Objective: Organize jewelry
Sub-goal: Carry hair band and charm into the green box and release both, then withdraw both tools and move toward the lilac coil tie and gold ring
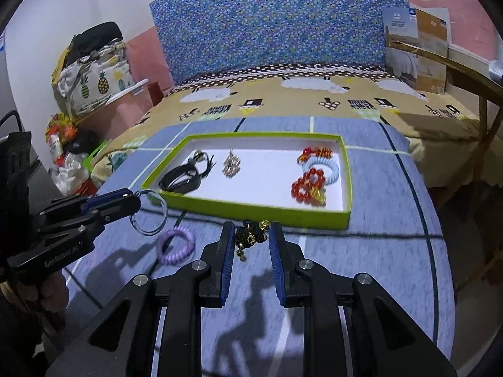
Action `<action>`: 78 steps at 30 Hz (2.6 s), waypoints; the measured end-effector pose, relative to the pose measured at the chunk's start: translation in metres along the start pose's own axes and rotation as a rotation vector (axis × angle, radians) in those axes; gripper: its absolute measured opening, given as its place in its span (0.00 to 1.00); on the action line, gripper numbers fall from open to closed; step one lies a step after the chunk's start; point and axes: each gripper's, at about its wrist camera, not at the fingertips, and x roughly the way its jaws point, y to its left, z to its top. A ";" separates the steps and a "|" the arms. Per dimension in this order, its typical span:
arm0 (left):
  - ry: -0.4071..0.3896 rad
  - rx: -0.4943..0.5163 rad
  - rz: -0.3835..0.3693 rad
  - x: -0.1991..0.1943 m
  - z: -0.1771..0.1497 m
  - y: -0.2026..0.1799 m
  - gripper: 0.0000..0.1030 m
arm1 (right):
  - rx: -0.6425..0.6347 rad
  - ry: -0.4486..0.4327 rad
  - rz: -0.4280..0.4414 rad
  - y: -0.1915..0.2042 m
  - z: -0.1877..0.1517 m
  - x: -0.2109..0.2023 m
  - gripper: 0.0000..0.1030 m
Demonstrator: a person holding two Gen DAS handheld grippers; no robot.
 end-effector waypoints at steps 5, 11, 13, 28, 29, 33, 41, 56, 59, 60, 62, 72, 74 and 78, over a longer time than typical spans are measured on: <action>-0.010 0.000 0.010 0.014 0.018 0.005 0.17 | -0.011 -0.009 -0.003 -0.006 0.020 0.016 0.22; -0.003 0.010 0.018 0.039 0.036 0.010 0.17 | -0.026 -0.009 -0.003 -0.013 0.042 0.040 0.22; 0.013 0.010 0.012 0.050 0.038 0.012 0.17 | -0.030 0.001 -0.003 -0.016 0.048 0.052 0.22; 0.100 0.017 0.006 0.098 0.035 0.015 0.17 | -0.038 0.107 -0.001 -0.033 0.064 0.121 0.22; 0.106 0.018 0.006 0.100 0.035 0.015 0.17 | -0.041 0.113 0.000 -0.034 0.064 0.124 0.22; 0.135 0.018 0.003 0.109 0.033 0.015 0.17 | -0.047 0.132 -0.003 -0.034 0.063 0.131 0.22; 0.149 0.011 -0.002 0.114 0.033 0.015 0.17 | -0.047 0.156 -0.022 -0.037 0.061 0.137 0.22; 0.135 -0.009 -0.001 0.105 0.032 0.017 0.26 | -0.081 0.125 -0.033 -0.027 0.061 0.121 0.24; 0.127 -0.011 0.001 0.099 0.031 0.018 0.26 | -0.091 0.115 -0.034 -0.022 0.061 0.116 0.24; 0.125 -0.014 0.003 0.097 0.031 0.019 0.26 | -0.094 0.111 -0.036 -0.021 0.060 0.113 0.24; 0.114 -0.015 0.004 0.089 0.030 0.020 0.26 | -0.101 0.101 -0.038 -0.018 0.060 0.107 0.24; 0.055 -0.032 0.009 0.045 0.024 0.021 0.26 | -0.119 0.040 -0.038 -0.003 0.048 0.064 0.24; 0.043 -0.033 0.007 0.036 0.021 0.020 0.26 | -0.120 0.028 -0.036 -0.001 0.045 0.055 0.25; 0.025 -0.030 0.003 0.018 0.014 0.016 0.26 | -0.117 0.001 -0.032 0.003 0.037 0.034 0.25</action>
